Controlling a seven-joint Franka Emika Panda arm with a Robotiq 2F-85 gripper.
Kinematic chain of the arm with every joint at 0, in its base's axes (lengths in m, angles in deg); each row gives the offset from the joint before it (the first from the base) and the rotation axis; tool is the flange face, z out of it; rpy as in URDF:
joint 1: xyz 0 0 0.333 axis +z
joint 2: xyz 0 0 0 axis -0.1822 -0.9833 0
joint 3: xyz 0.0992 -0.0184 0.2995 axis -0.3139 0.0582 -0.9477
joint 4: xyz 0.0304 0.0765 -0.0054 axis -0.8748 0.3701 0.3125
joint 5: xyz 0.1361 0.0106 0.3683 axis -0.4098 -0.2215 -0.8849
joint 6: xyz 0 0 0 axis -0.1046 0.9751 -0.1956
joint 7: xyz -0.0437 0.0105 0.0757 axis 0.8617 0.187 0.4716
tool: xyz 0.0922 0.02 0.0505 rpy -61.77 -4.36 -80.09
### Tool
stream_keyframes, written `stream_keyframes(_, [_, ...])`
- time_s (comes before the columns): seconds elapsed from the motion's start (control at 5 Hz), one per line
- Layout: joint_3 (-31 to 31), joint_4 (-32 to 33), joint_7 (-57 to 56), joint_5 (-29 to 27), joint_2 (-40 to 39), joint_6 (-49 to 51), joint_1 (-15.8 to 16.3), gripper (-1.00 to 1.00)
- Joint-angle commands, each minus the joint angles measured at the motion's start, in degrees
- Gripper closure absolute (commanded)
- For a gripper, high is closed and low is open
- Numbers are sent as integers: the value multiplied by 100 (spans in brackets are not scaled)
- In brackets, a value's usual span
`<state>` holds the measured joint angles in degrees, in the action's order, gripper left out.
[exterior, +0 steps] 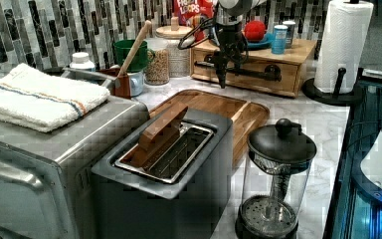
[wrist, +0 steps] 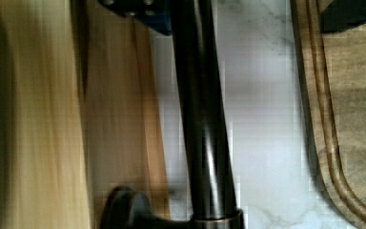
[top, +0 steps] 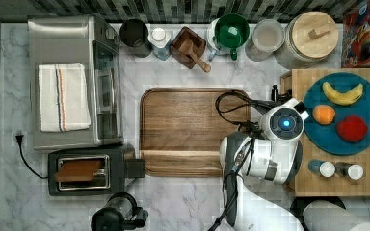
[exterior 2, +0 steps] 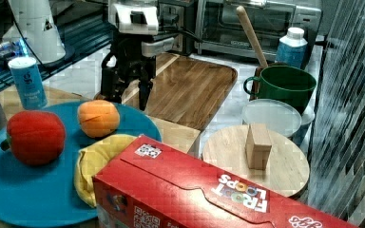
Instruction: Open the drawer.
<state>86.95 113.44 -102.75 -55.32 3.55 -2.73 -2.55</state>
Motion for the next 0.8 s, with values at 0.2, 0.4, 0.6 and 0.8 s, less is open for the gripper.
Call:
stream_keyframes(0.2, [-771, -325, 1328, -102, -157, 10, 1017, -100])
stream_keyframes(0.4, [-890, -321, 1706, -14, -256, -143, 1226, -100])
stream_keyframes(0.6, [-1060, -240, 1936, -41, -208, -212, 1322, -100])
stream_keyframes(0.8, [-1234, -108, 2169, -78, 21, 28, 1410, -100])
